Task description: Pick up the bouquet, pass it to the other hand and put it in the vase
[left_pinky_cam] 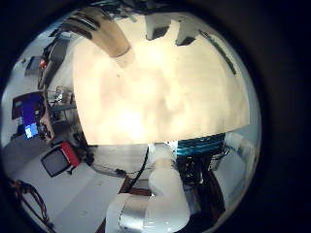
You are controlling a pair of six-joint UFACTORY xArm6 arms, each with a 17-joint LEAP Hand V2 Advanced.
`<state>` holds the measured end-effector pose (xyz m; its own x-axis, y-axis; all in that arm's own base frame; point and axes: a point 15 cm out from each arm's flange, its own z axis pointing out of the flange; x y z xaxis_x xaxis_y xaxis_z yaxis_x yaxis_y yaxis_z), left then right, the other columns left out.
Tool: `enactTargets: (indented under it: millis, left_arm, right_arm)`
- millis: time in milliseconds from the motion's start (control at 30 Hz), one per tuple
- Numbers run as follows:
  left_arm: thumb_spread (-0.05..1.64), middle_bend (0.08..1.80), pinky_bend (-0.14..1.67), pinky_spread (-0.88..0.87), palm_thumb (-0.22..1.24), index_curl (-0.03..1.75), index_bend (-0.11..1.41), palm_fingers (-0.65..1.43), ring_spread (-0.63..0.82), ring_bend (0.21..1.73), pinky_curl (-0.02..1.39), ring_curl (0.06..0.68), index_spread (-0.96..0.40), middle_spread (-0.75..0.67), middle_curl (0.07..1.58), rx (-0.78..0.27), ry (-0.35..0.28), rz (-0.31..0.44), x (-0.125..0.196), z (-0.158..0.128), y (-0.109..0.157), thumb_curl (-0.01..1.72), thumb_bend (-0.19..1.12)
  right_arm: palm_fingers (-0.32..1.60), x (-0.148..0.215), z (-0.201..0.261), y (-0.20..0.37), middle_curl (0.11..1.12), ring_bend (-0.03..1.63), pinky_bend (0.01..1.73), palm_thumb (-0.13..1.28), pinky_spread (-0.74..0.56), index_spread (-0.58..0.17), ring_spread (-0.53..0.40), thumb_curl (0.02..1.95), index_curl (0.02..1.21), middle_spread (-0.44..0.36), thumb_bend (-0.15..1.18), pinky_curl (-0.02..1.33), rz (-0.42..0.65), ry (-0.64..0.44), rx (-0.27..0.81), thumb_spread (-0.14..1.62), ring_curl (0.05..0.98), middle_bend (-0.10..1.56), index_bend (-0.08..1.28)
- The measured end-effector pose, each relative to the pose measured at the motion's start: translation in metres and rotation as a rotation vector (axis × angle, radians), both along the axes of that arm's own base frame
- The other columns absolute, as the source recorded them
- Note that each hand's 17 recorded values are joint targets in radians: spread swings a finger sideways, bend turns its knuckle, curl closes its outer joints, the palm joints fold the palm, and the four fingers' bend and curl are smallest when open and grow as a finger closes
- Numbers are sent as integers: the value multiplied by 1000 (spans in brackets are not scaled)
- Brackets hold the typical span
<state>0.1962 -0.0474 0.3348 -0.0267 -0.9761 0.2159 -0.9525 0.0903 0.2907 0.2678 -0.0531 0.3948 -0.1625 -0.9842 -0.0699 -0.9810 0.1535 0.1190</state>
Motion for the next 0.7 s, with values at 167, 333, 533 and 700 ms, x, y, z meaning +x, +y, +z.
enactTargets:
  millis: [167,333,533,700]
  left_arm:
    - [945,228,188,566,474,330,171,158,566,450,273,197,257,364,337,-16,14,4,-2,0,-2,305,-28]
    - [946,215,194,566,477,333,178,149,569,448,275,197,252,385,334,-9,17,-11,-4,0,-3,305,-28]
    - [949,238,188,565,472,329,171,161,576,444,271,195,262,398,335,17,14,-34,-4,0,-2,308,-28]
    - [949,233,191,564,471,330,174,160,568,450,272,197,265,375,337,29,0,-57,-2,5,-5,310,-28]
  right_arm:
    - [393,12,-6,-6,325,560,415,446,374,-320,107,294,302,57,-20,215,-1,-5,-1,1141,144,267,180]
    - [392,25,-9,-6,326,573,419,447,372,-305,108,292,296,56,-21,212,2,8,13,1146,143,266,165]
    - [411,27,-11,0,329,566,416,450,368,-311,94,292,296,46,-20,206,-1,9,37,1149,137,288,182]
    - [426,45,-10,5,335,578,406,451,370,-317,85,292,289,29,-20,199,8,17,55,1150,136,324,157]
